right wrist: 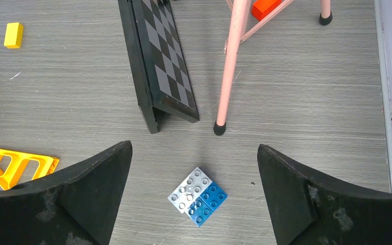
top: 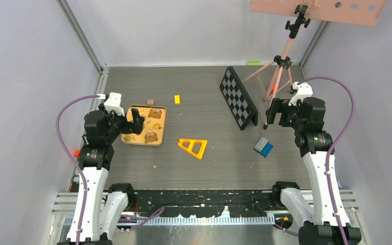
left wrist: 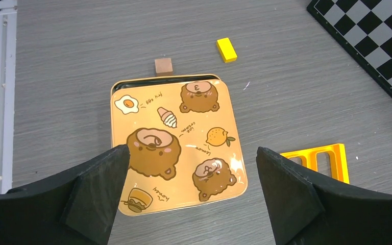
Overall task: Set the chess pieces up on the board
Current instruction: Adjust the chessboard at the center of the board.
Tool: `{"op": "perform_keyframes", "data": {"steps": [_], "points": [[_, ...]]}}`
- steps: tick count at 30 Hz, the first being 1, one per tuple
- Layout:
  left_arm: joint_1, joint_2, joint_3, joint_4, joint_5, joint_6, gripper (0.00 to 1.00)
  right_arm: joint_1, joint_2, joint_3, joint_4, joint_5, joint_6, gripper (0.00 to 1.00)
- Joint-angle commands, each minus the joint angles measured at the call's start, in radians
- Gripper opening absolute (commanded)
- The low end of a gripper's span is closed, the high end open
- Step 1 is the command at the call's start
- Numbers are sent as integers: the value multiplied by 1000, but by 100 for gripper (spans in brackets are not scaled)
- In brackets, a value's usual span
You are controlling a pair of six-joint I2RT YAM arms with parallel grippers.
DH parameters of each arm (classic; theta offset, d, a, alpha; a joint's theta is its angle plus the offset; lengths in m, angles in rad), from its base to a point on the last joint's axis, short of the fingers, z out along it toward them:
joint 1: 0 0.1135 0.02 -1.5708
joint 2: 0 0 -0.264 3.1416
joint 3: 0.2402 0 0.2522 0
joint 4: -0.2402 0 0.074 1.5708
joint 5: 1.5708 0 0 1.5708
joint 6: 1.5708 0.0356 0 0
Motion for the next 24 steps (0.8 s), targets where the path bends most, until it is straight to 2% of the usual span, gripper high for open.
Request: {"op": "perform_keyframes", "data": {"steps": [1, 11, 16, 20, 24], "points": [[-1, 3, -12, 31, 4, 13, 98, -5, 8, 1, 29, -19, -18, 100], [-1, -7, 17, -12, -8, 53, 98, -8, 9, 1, 19, -59, -15, 100], [-1, -13, 90, -147, 47, 152, 98, -8, 33, 54, -33, -122, -65, 100], [-1, -43, 98, -271, 65, 272, 98, -7, 55, 112, -138, -216, -148, 100], [-2, -53, 91, -352, 30, 300, 98, 6, 40, 78, -161, -363, -182, 100]]}}
